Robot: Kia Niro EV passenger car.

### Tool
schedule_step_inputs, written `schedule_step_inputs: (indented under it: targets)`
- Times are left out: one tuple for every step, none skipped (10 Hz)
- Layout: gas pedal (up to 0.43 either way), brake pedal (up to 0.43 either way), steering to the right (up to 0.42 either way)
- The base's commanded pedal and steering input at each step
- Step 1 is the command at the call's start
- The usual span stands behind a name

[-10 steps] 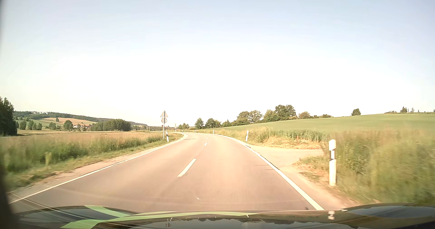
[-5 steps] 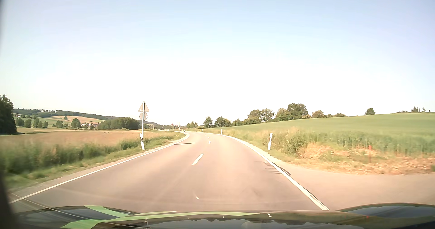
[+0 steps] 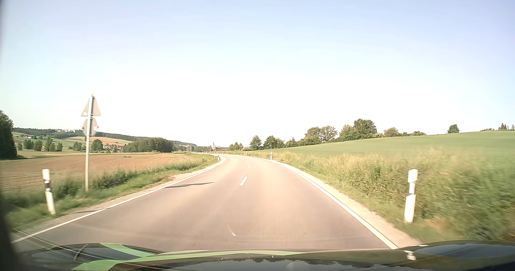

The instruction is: Follow the waypoints while adhering to traffic rules and regulations

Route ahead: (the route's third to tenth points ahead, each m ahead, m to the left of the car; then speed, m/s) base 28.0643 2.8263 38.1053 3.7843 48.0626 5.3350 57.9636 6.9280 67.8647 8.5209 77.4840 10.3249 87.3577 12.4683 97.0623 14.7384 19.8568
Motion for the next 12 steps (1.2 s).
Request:
schedule_step_inputs:
  targets:
    - [0.150, 0.000, -0.015]
    - [0.110, 0.000, -0.015]
    - [0.110, 0.000, -0.015]
    - [0.110, 0.000, -0.018]
    - [0.130, 0.000, -0.019]
    - [0.150, 0.000, -0.019]
    - [0.157, 0.000, -0.019]
    - [0.157, 0.000, -0.019]
    - [0.130, 0.000, -0.019]
    - [0.079, 0.000, -0.019]
    - [0.039, 0.000, -0.019]
    - [0.000, 0.000, -0.019]
